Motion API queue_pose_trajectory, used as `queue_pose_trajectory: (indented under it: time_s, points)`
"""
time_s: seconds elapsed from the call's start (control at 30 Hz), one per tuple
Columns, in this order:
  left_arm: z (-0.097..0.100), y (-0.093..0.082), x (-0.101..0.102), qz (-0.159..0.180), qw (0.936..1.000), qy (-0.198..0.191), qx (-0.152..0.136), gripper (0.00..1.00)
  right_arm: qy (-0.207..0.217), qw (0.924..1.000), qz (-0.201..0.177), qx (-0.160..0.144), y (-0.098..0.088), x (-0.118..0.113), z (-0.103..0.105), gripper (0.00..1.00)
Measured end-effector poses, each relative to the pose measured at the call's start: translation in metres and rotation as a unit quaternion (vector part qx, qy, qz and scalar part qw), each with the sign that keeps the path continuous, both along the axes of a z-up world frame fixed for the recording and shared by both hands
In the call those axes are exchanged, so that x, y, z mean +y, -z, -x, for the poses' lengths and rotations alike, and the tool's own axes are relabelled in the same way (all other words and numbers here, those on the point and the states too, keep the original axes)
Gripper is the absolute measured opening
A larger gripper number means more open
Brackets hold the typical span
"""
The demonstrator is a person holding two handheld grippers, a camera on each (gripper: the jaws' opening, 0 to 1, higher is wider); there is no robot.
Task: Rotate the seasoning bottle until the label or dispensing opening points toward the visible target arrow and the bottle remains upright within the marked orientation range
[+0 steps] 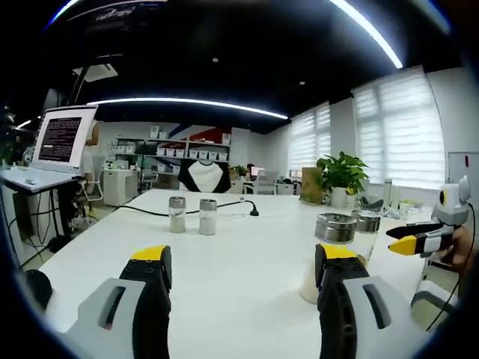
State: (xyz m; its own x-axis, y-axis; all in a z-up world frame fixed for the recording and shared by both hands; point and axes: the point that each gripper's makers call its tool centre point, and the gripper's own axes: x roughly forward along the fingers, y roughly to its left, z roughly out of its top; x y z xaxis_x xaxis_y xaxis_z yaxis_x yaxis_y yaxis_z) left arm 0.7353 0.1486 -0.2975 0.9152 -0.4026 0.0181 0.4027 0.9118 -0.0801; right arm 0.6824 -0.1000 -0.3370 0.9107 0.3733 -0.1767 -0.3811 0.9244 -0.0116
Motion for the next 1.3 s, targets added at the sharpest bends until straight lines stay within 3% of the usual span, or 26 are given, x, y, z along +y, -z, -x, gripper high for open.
queue_pose_trajectory:
  time_s: [0.13,0.33,0.53,0.7,0.73,0.87,0.93,1.1,1.23,1.3]
  points:
    - [-0.014,-0.015,-0.003,0.003,0.9997,0.016,-0.019,0.8,0.001,1.0,-0.001,0.001,0.001,-0.001,0.0,0.51]
    - [-0.041,-0.027,-0.011,-0.002,0.9992,0.031,-0.023,0.79,0.003,1.0,0.0,0.0,-0.001,-0.005,-0.001,0.51]
    - [-0.07,-0.022,-0.018,-0.02,0.9991,0.037,-0.008,0.76,0.007,1.0,-0.003,-0.002,-0.003,-0.01,-0.001,0.51]
    - [-0.099,-0.012,-0.023,-0.009,0.9988,0.047,0.012,0.75,0.01,0.9999,-0.005,-0.002,-0.003,-0.013,-0.001,0.51]
    - [-0.104,-0.007,-0.025,0.004,0.9984,0.05,0.027,0.75,0.01,0.9999,-0.005,-0.002,-0.003,-0.014,-0.001,0.51]
    - [-0.125,0.002,-0.026,-0.013,0.9986,0.046,0.021,0.75,0.012,0.9999,-0.007,-0.003,-0.004,-0.015,-0.001,0.5]
    - [-0.138,0.008,-0.026,0.006,0.9985,0.046,0.031,0.74,0.012,0.9999,-0.007,-0.004,-0.004,-0.016,-0.002,0.5]
    - [-0.171,0.024,-0.026,-0.003,0.9987,0.041,0.031,0.73,0.013,0.9999,-0.008,-0.003,-0.005,-0.016,-0.002,0.5]
    - [-0.194,0.04,-0.028,-0.021,0.9982,0.04,0.039,0.71,0.014,0.9999,-0.009,-0.003,-0.005,-0.017,-0.002,0.5]
    - [-0.204,0.048,-0.027,-0.062,0.9966,0.038,0.038,0.67,0.016,0.9998,-0.008,-0.004,-0.006,-0.018,-0.003,0.5]
